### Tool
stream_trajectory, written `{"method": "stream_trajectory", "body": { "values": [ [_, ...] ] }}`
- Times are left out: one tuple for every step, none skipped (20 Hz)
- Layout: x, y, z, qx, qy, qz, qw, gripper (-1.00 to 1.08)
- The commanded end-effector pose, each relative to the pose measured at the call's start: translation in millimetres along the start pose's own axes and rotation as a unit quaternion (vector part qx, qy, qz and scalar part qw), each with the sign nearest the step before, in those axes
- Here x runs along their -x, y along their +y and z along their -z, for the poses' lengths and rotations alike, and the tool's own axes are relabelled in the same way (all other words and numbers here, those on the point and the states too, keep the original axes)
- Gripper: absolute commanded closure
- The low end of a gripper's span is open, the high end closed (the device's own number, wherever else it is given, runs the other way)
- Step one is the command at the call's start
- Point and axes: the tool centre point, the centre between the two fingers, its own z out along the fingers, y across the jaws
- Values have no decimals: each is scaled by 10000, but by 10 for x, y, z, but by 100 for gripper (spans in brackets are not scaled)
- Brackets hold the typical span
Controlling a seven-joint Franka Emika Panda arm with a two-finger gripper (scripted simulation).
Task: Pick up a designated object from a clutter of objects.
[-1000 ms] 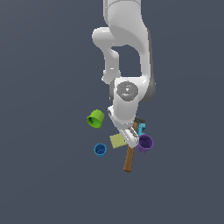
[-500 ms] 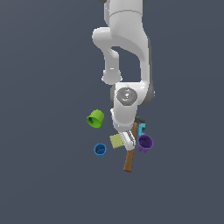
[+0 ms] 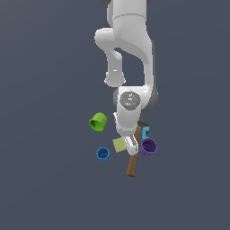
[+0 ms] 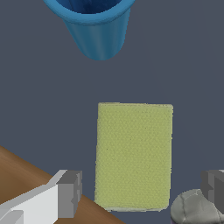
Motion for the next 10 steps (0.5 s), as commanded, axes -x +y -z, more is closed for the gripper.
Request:
{"method": "stream_trajectory", "body": {
  "values": [
    [2, 5, -74, 4, -1, -3, 10000, -92],
    [1, 7, -116, 4, -1, -6, 10000, -92],
    [1, 9, -165, 4, 0, -9, 10000, -92],
    [1, 11, -219, 3, 0, -11, 10000, -92],
    [2, 12, -273, 3, 0, -13, 10000, -92],
    [2, 13, -320, 3, 0, -16, 10000, -92],
    [1, 13, -359, 2, 0, -18, 10000, -92],
    [3, 12, -392, 2, 0, -18, 10000, -92],
    [1, 11, -418, 2, 0, -21, 10000, -92],
    [1, 9, -437, 2, 0, -21, 10000, -92]
  ]
}}
